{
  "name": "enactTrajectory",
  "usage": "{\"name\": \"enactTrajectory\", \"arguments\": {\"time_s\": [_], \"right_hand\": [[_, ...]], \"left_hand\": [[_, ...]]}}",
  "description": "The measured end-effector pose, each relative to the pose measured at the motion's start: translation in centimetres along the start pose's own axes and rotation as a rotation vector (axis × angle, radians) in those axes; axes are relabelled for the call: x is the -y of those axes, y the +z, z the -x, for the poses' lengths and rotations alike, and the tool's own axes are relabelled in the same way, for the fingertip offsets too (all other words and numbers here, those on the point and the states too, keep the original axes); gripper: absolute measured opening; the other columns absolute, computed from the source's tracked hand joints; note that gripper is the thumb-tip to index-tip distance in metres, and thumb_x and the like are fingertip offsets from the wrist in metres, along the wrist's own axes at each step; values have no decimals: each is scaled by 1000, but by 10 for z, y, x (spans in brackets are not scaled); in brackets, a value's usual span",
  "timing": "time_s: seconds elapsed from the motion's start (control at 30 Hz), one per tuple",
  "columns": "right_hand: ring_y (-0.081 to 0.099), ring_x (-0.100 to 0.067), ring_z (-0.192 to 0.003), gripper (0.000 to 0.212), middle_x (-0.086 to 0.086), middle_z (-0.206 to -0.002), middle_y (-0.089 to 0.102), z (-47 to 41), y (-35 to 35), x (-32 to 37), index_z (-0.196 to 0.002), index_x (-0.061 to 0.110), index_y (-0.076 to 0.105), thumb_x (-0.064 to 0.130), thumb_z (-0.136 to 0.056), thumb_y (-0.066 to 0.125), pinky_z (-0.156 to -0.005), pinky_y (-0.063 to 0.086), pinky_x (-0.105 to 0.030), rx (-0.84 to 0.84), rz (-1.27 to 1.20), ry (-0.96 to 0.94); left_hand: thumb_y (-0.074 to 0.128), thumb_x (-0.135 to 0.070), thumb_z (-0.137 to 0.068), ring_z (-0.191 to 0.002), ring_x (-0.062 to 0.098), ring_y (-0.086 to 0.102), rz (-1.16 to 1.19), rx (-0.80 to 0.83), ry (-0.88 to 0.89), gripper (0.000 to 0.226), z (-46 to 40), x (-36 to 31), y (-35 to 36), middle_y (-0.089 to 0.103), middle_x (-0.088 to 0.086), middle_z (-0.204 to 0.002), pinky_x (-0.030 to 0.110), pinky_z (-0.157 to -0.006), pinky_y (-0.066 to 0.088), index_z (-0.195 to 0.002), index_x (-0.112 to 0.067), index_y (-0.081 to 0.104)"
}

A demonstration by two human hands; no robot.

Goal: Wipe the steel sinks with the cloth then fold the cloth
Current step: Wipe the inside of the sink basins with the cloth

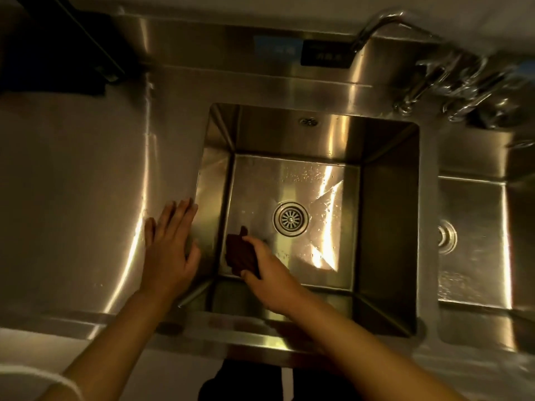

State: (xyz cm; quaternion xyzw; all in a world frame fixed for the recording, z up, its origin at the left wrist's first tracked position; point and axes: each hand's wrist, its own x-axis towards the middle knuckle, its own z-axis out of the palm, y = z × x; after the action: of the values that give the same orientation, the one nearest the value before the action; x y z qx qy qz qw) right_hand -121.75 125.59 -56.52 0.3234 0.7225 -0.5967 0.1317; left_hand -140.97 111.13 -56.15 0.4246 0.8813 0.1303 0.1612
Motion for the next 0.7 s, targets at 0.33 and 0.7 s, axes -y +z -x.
{"name": "enactTrajectory", "arguments": {"time_s": [0.33, 0.7], "right_hand": [[30, -23, -151, 59, 1, -166, 27, 3, 39, 13, -159, 35, 28, 51, -105, 43, -123, 27, -43, 445, 224, 54], [29, -21, -151, 53, 2, -165, 30, -63, 62, -27, -158, 35, 29, 38, -108, 43, -123, 21, -37, 620, 152, 205]], "left_hand": [[45, -32, -93, -161, 21, 9, 1, 43, 8, 73, 68, -4, 16, 18, -4, -173, 62, -124, 17, -163, -20, 28], [52, -27, -92, -161, 21, 9, -28, -24, -31, 74, 66, -8, 26, 16, -6, -173, 58, -127, 12, -163, -23, 29]]}}
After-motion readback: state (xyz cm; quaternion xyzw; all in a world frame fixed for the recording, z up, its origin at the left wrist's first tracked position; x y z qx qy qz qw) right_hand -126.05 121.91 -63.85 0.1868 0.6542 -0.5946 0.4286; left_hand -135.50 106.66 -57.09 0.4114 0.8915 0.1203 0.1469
